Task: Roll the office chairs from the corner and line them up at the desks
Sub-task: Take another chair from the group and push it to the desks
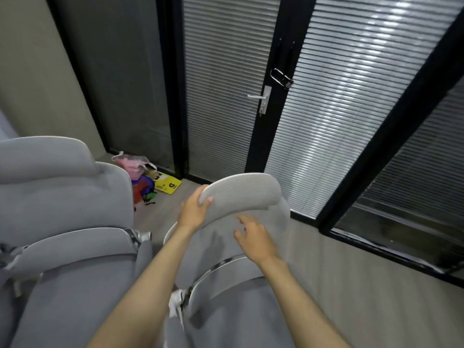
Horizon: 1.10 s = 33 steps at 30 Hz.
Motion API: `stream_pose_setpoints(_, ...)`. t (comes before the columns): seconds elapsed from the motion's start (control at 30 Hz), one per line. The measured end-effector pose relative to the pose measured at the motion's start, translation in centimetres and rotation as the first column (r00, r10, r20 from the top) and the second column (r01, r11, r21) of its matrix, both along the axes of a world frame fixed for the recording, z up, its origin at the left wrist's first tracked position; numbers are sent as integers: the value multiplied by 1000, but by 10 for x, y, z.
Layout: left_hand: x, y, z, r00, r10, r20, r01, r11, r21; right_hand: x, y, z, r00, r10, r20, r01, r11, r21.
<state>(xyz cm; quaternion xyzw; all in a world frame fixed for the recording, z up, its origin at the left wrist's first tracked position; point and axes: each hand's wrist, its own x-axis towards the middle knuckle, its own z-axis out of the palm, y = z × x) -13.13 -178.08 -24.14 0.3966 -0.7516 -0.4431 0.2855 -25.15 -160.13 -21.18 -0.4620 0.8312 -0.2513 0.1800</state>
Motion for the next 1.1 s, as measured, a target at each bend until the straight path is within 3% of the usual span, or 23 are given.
stream_pose_setpoints(0.23,-13,63,13,999,24,22,-24,999,-28,-10,39,-12,998,-49,51,50,998,-32)
stream_pose_setpoints(0.5,-40,152,13,986,-89,-139,105,988,112,-14,110,-13,985,-94,141,111,987,-113)
stream_pose_setpoints(0.7,-61,230,21,982,-167,-85,180,968,176,-14,173,-14,966,-179,187,211,963,-168)
stream_pose_setpoints(0.87,-90,301,31,965,-262,-15,261,951,164,-23,243,-22,898,-358,255,420,870,-258)
stream_pose_setpoints(1.1,-137,422,38,875,-484,1,481,870,112,-49,354,-30,779,-598,189,625,712,-320)
